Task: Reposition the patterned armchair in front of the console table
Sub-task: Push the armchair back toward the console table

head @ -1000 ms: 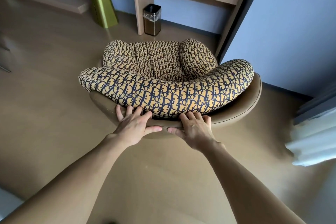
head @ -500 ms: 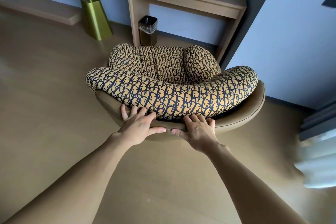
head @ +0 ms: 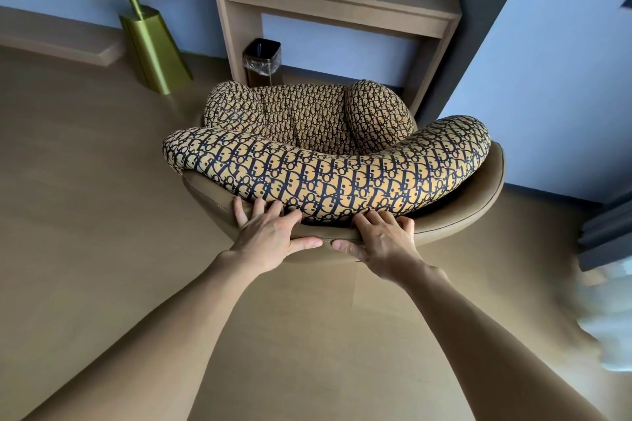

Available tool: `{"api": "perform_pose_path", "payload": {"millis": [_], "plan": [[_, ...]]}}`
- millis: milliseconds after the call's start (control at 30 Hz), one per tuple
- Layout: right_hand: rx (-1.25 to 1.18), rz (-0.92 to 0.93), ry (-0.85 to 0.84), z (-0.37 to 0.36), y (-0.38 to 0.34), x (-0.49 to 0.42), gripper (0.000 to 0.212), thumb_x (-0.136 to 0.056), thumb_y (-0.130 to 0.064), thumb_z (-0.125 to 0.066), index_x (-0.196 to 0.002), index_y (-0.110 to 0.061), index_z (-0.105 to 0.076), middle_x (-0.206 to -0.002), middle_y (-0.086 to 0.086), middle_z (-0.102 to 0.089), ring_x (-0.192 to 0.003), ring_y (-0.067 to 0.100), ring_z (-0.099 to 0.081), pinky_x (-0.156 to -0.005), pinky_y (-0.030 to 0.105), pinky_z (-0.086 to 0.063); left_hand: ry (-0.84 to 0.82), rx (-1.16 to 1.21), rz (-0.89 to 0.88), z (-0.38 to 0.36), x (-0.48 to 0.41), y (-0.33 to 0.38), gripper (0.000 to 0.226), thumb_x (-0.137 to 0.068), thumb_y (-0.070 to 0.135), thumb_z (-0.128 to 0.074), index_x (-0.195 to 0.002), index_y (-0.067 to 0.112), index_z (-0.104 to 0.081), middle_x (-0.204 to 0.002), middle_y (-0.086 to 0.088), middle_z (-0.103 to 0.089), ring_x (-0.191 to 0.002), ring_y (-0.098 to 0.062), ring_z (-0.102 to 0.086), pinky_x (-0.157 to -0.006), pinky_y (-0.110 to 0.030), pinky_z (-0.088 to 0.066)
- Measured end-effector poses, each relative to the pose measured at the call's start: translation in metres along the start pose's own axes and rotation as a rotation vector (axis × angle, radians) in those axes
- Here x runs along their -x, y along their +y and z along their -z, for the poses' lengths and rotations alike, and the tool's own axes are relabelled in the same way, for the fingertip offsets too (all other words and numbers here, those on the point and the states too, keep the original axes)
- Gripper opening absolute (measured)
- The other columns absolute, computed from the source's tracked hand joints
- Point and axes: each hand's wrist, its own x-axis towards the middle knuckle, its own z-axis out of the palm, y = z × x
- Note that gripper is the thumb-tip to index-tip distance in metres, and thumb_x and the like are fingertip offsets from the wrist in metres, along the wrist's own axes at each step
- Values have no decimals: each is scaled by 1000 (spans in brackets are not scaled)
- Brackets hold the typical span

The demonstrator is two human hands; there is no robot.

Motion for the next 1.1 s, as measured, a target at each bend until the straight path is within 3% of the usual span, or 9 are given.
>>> {"api": "perform_pose_path", "payload": {"millis": [500, 733, 1100], "plan": [[-9, -34, 43, 12, 21, -135, 92, -71, -96, -5, -105, -25, -53, -111, -4, -61, -112, 24, -49, -92, 47, -30, 17, -3, -35, 17, -139, -45, 97, -60, 97, -7, -115, 36, -57, -121, -3, -55, -125, -33, -37, -113, -69, -5], [-23, -57, 31, 21, 32, -194, 100, -67, -97, 1, -108, -25, -54, -112, -4, -60, -113, 23, -47, -95, 48, -31, -17, 10, -40, 31, -201, -59, 92, -62, 96, -12, -117, 36, -56, -124, -2, -53, -129, -32, -33, -113, -68, -3], [-23, -71, -9, 26, 24, -222, 92, -71, -94, -6, -110, -24, -53, -113, -3, -59, -113, 23, -47, -97, 47, -30, -81, -9, -51, 39, -232, -78, 92, -63, 95, -12, -118, 36, -55, -127, -1, -52, -130, -32, -33, -113, -68, -4]]}}
